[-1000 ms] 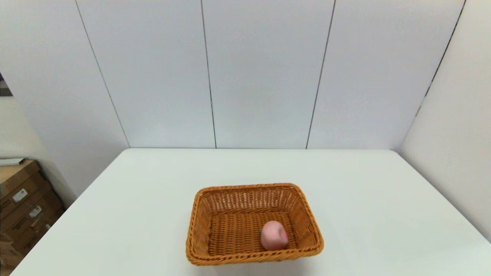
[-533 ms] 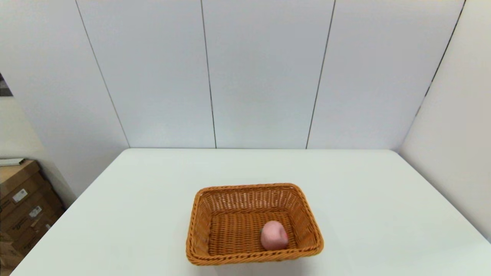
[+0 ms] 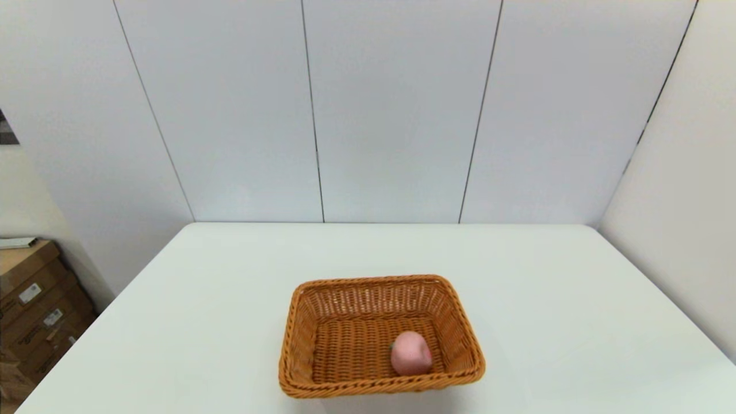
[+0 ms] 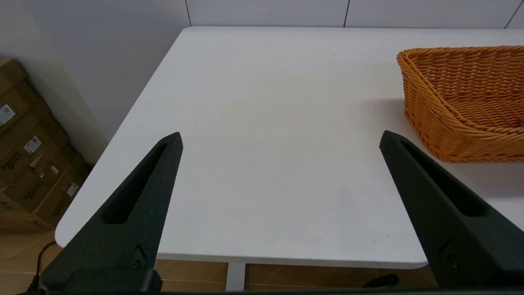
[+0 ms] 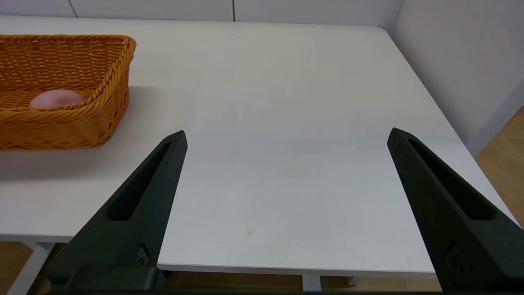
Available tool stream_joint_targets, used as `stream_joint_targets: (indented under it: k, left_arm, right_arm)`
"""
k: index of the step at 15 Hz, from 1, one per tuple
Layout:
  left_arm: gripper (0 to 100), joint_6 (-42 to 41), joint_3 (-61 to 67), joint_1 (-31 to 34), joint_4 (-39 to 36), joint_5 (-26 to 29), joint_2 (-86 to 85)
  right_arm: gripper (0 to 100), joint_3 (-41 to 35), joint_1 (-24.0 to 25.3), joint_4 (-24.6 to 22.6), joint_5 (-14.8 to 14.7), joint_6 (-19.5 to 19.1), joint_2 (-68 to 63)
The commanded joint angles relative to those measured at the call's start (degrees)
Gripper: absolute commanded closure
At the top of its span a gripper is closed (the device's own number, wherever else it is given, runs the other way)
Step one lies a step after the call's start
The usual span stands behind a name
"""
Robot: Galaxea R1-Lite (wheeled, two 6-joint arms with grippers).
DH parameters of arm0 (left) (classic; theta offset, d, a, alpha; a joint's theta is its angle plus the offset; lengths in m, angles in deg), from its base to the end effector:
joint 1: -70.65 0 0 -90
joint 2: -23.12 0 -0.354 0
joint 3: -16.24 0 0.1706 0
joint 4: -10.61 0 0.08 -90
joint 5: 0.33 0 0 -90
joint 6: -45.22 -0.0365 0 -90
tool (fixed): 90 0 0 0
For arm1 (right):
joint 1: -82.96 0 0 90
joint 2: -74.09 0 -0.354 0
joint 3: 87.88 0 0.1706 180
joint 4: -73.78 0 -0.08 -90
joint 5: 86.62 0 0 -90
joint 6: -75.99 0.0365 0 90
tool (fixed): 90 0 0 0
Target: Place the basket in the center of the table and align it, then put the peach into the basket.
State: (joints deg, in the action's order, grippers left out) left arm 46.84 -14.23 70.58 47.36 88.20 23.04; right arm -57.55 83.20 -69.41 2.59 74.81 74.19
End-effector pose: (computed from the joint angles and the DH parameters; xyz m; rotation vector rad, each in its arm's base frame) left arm -0.0913 0.0010 0.0736 -0.0268 0.1079 0.0259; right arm -0.0911 -0.0009 0.0728 -0.0216 0.1114 -0.0084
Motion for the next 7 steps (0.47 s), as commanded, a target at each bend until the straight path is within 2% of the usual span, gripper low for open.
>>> stream_joint_targets:
  k: [1,7]
  left_arm:
    - [0,0.0,0.0,0.0,0.1,0.0,0.0]
    - [0,0.0,0.0,0.1,0.1,0.0,0.0]
  right_arm:
    - [0,0.0,0.0,0.1,-0.2,-0.1,0.0]
    - [0,0.0,0.0,0.1,-0.1,0.0,0.0]
